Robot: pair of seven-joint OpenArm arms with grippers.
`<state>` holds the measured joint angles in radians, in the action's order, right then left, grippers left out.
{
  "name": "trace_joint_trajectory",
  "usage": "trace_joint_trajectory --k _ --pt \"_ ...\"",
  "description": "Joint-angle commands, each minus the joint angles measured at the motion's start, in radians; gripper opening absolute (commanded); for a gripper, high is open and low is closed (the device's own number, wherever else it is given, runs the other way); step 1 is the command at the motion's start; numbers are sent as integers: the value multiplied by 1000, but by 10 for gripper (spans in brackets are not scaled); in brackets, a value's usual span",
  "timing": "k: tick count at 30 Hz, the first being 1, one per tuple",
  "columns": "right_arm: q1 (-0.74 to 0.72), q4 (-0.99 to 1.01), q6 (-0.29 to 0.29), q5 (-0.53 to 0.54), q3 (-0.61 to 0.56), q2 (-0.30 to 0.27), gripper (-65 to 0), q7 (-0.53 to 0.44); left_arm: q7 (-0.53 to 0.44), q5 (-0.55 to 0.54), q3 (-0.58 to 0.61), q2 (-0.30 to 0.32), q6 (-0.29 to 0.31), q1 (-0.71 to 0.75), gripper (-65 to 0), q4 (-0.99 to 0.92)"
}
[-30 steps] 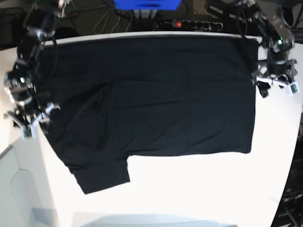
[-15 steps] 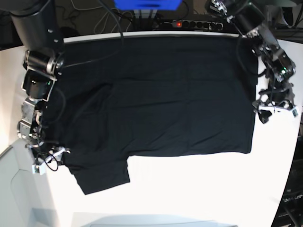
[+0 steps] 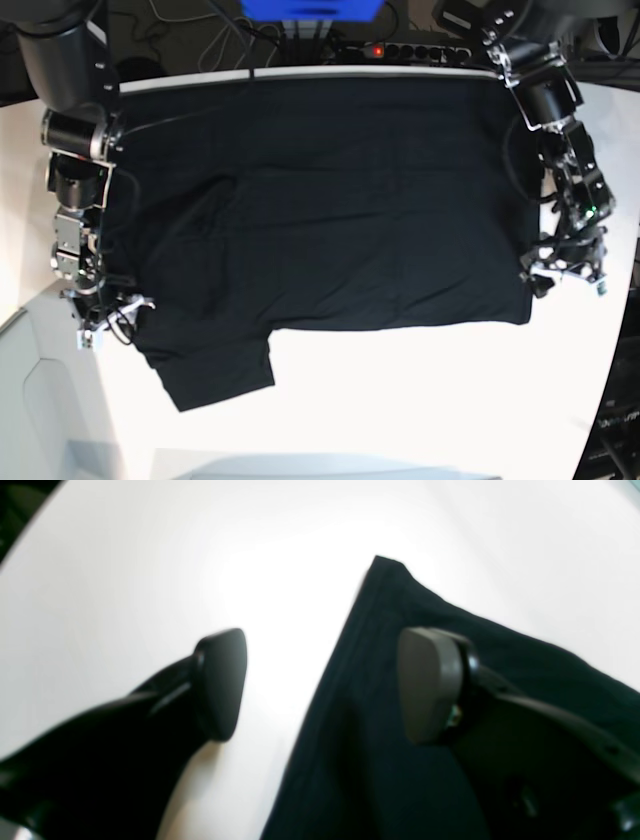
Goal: Fold the T-shirt properly
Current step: 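Release the shoulder edge and move both grippers to the hem corners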
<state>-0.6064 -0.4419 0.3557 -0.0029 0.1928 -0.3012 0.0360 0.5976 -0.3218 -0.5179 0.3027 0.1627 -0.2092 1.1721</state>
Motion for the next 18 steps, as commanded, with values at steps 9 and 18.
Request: trace_joint_trajectory --k 9,18 --pt "-7 -7 -13 2 0 6 -531 14 -189 -9 158 29 1 -146 -197 -255" --pt "-5 -7 -14 2 -88 6 -650 14 -321 -9 244 29 1 -272 -197 -516"
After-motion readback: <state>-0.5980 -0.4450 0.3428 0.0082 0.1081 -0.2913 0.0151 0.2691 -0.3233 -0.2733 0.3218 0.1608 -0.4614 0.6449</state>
